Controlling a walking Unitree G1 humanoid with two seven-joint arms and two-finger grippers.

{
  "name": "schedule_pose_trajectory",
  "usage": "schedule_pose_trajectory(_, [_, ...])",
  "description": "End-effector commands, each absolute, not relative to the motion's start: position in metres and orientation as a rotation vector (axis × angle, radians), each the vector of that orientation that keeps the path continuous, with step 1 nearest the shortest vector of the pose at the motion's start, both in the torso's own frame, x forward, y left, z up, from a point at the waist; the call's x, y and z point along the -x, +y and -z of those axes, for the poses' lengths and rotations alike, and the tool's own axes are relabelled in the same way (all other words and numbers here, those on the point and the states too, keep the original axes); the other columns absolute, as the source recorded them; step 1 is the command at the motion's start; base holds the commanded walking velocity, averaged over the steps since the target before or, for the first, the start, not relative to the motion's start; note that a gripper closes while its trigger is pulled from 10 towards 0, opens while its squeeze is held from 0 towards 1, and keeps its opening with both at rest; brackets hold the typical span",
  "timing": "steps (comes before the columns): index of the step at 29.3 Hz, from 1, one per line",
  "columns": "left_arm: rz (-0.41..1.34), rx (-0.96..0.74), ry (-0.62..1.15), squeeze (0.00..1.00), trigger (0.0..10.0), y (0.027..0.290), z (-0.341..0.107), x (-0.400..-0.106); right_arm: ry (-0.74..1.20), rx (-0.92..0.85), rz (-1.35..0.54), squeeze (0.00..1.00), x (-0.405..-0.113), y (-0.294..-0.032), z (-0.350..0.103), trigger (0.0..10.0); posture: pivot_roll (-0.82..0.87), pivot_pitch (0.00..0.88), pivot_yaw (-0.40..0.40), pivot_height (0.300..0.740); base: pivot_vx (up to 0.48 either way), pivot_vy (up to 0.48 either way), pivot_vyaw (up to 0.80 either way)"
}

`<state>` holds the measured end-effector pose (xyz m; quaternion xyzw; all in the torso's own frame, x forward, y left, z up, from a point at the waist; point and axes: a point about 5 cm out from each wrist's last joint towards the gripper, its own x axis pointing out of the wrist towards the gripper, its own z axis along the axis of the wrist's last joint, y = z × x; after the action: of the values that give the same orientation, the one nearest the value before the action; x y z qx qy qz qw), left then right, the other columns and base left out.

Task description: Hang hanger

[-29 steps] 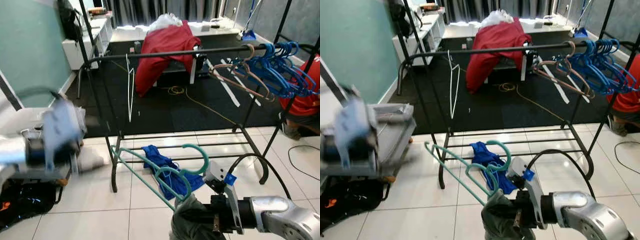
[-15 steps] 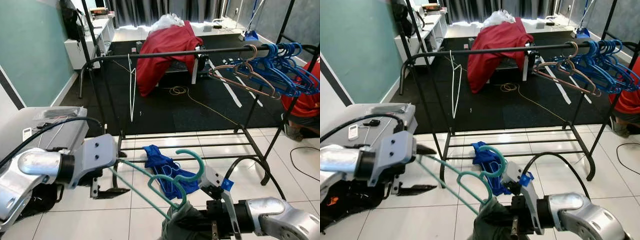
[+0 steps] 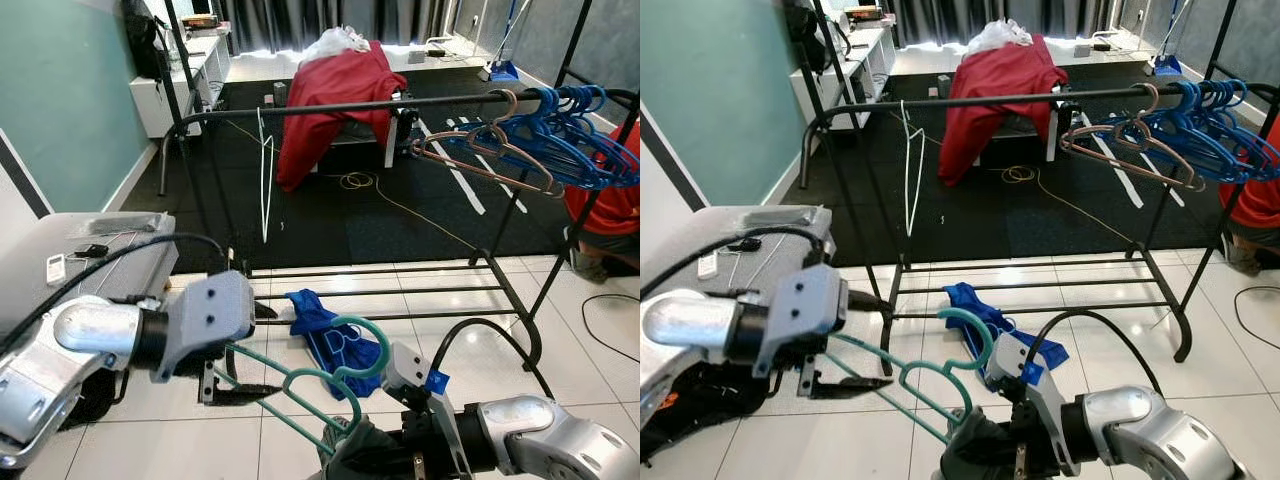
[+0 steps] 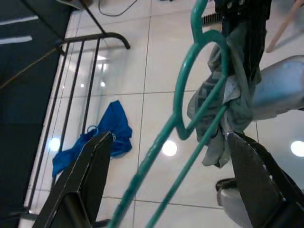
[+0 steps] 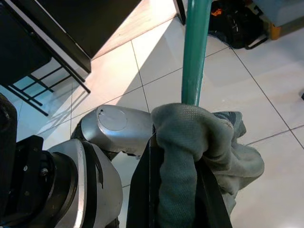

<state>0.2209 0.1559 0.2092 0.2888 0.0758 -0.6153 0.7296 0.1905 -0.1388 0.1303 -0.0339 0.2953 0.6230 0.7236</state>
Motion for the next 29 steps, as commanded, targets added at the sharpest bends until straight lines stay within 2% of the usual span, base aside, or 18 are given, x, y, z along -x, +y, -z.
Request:
schedule_pose_trajectory(1, [1.394,-0.635,0.208,0.0,10.0,0.156,-0.206,-0.216,0.637,0.077,-1.398,0.0,-0.19,-0.136,-0.132,0.0,-0.09,0.0,0.043,0.74,0.0,0.0,0.0])
schedule_pose_trajectory(4, [1.413,-0.676,0.277,0.0,10.0,0.157,-0.196,-0.215,0.626,0.078,-1.405,0.0,-0.19,-0.136,-0.135,0.0,-0.09,0.0,0.045,0.74,0.0,0.0,0.0])
schedule_pose_trajectory(9, [1.406,-0.707,0.286,0.0,10.0,0.155,-0.192,-0.217,0.623,0.08,-1.408,0.0,-0.191,-0.136,-0.135,0.0,-0.09,0.0,0.045,0.74,0.0,0.0,0.0])
schedule_pose_trajectory(10, [1.394,-0.73,0.283,0.0,9.5,0.152,-0.189,-0.221,0.621,0.08,-1.409,0.0,-0.191,-0.136,-0.136,0.0,-0.1,0.0,0.045,0.74,0.0,0.0,0.0])
schedule_pose_trajectory(11, [1.375,-0.748,0.263,0.0,10.0,0.149,-0.189,-0.224,0.62,0.081,-1.41,0.0,-0.191,-0.136,-0.136,0.0,-0.1,0.0,0.045,0.74,0.0,0.0,0.0])
schedule_pose_trajectory(19, [1.348,-0.76,0.229,0.0,10.0,0.142,-0.189,-0.23,0.619,0.085,-1.411,0.0,-0.192,-0.136,-0.137,0.0,-0.1,0.0,0.043,0.74,0.0,0.0,0.0])
schedule_pose_trajectory(20, [1.35,-0.769,0.246,0.0,5.2,0.142,-0.187,-0.23,0.617,0.087,-1.412,0.0,-0.192,-0.136,-0.137,0.0,-0.1,0.0,0.042,0.74,0.0,0.0,0.0])
schedule_pose_trajectory(21, [1.35,-0.769,0.246,0.0,5.2,0.142,-0.187,-0.23,0.617,0.087,-1.412,0.0,-0.192,-0.136,-0.137,0.0,-0.1,0.0,0.042,0.74,0.0,0.0,0.0])
schedule_pose_trajectory(22, [1.356,-0.779,0.279,0.0,0.0,0.144,-0.183,-0.228,0.613,0.09,-1.414,0.0,-0.193,-0.136,-0.138,0.0,-0.1,0.0,0.041,0.74,0.0,0.0,0.0])
schedule_pose_trajectory(29, [1.36,-0.78,0.305,0.0,0.0,0.146,-0.18,-0.227,0.613,0.094,-1.413,0.0,-0.194,-0.136,-0.138,0.0,-0.1,0.0,0.037,0.74,0.0,0.0,0.0])
